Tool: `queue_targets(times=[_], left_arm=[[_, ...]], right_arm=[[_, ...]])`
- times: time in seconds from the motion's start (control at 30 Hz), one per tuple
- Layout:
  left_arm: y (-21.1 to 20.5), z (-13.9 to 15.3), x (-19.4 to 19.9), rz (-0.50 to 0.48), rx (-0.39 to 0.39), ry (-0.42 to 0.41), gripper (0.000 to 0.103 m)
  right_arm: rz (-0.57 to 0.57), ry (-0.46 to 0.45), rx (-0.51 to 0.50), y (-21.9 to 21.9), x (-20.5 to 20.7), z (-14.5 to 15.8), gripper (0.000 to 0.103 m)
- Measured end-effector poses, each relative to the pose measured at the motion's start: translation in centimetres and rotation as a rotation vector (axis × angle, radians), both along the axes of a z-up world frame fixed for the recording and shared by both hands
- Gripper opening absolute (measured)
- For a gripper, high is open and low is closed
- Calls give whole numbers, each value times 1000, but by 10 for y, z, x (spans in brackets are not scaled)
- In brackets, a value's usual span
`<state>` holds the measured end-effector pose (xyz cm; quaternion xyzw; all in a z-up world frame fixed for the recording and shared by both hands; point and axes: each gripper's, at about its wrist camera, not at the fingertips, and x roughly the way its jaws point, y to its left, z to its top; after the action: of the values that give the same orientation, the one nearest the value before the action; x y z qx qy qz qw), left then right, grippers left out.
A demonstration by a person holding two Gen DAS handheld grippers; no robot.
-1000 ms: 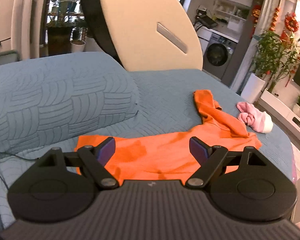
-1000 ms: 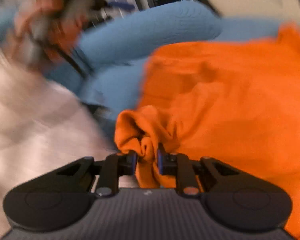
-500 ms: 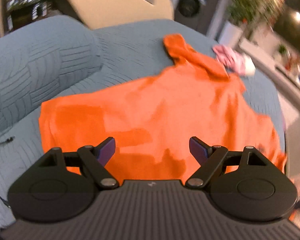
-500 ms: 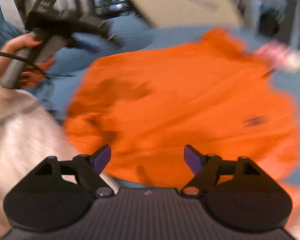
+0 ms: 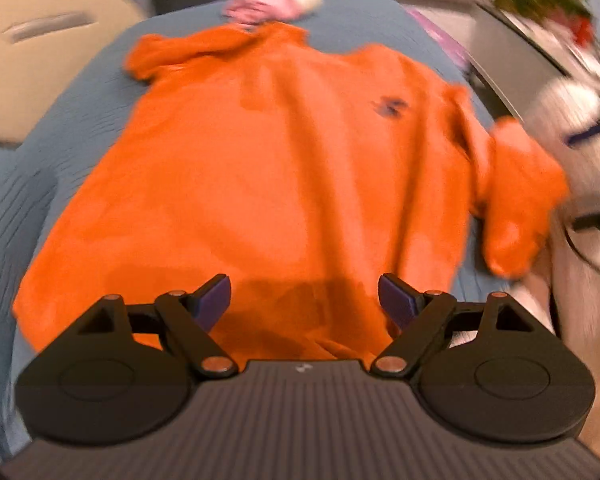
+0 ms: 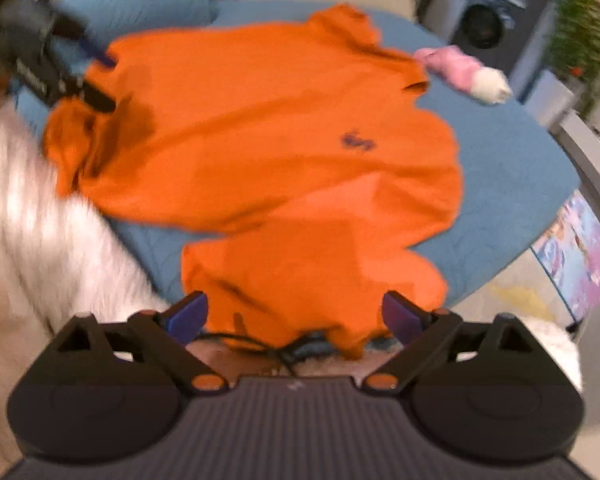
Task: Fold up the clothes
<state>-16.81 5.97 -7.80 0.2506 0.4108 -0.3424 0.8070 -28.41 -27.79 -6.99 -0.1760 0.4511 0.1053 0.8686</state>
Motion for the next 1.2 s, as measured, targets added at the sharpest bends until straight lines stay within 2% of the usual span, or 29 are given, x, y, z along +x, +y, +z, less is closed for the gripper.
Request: queue_targets(times=[0.1,0.17,0.2,0.23,0.3,0.37,0.43,0.57,0.6,0.67,0.73,0.8,0.83,0.87,0.93,1.0,1.1,1.2], left_arm=[[-6,-18,-4,-26,102,14,83],[-12,-25,-4,-40,132,35,83],[-15,-30,-3,-47,158,51,83],[-18,-34,-1,-48,182,63,83],[-21,-40,-1,-47,223,69,83],[-23,-46,-1,-47,260,73,83],[-22,-44,-3,-57,249,67,83],[-18,-29,-13,-67,195,10,83],[-17,-22,-15,-68,166,1,83],[-15,-7,-20,-85,72,13,83],[-10,14,-24,-120,-105,72,83],[-15,15,-21,-140,-212,156,83],[-17,12,-21,-150,-225,182,83],[-19,9,-20,-158,-230,201,83],[-26,-8,-20,-133,-128,165,83],[-32,-21,-13,-79,-63,169,83],[-36,-26,-13,-68,-39,156,83],[-36,-22,-18,-117,-64,158,83]], right_arm=[[-38,13,-55,7,25,-23,95],[-87,21,-83,6,33,-37,88],[-109,21,-88,6,37,-44,73],[-125,14,-60,4,42,-46,49],[-178,-13,44,-9,47,-41,25],[-231,-54,148,-22,49,-31,23],[-248,-117,232,-31,50,-16,22],[-244,-228,491,-49,48,30,17],[-241,-258,540,-54,51,42,12],[-233,-316,633,-65,56,65,12],[-223,-366,706,-72,65,85,11],[-191,-414,712,-70,77,101,10],[-171,-432,692,-67,83,105,10],[-162,-445,672,-65,91,108,10],[-141,-483,643,-56,104,120,10],[-134,-533,641,-52,109,134,10],[-126,-635,698,-50,111,170,10],[-131,-726,730,-52,115,211,10]])
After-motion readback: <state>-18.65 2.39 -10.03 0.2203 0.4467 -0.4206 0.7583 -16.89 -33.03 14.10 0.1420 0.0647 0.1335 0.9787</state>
